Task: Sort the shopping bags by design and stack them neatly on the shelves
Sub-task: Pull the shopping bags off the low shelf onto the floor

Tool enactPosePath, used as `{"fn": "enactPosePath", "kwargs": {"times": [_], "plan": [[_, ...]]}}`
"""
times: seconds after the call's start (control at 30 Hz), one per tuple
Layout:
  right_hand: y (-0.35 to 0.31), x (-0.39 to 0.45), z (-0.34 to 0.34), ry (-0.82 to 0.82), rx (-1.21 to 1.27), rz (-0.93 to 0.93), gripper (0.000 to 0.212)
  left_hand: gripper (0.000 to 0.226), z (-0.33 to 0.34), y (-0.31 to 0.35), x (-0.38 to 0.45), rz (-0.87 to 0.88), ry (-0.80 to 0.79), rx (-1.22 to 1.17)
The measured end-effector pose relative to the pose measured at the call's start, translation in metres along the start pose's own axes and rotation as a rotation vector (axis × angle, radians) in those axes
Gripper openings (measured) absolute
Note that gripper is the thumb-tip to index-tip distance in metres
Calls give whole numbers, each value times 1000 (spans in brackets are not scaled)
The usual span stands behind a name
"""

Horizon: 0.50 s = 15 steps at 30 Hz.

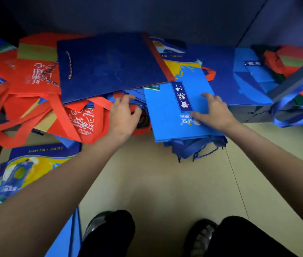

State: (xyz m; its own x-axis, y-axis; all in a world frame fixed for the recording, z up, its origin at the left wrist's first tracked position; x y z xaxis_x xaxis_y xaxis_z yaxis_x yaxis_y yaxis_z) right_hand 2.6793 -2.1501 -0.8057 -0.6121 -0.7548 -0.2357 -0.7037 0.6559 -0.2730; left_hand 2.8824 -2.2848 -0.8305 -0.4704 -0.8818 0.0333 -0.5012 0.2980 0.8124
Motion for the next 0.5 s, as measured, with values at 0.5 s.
{"fn": "enactPosePath", "kwargs": {"times": [0.5], "plan": [[10, -52, 37, -205, 471, 244, 110, 75, -2, -3, -37, -101, -72, 51]]}}
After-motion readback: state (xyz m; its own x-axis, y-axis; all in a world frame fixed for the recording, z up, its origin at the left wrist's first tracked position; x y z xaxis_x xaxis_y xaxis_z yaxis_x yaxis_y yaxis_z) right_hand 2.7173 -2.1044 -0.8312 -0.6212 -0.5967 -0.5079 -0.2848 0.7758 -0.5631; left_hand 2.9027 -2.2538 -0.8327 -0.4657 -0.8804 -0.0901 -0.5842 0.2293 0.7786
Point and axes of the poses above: each hand's wrist, its own x-axis towards the middle knuckle, its own z-axis out of the palm, y = z × x, the point moved 2 cm from there along x, towards the middle knuckle, and after that the axes turned 9 degrees about -x, right-handed, at the moved point
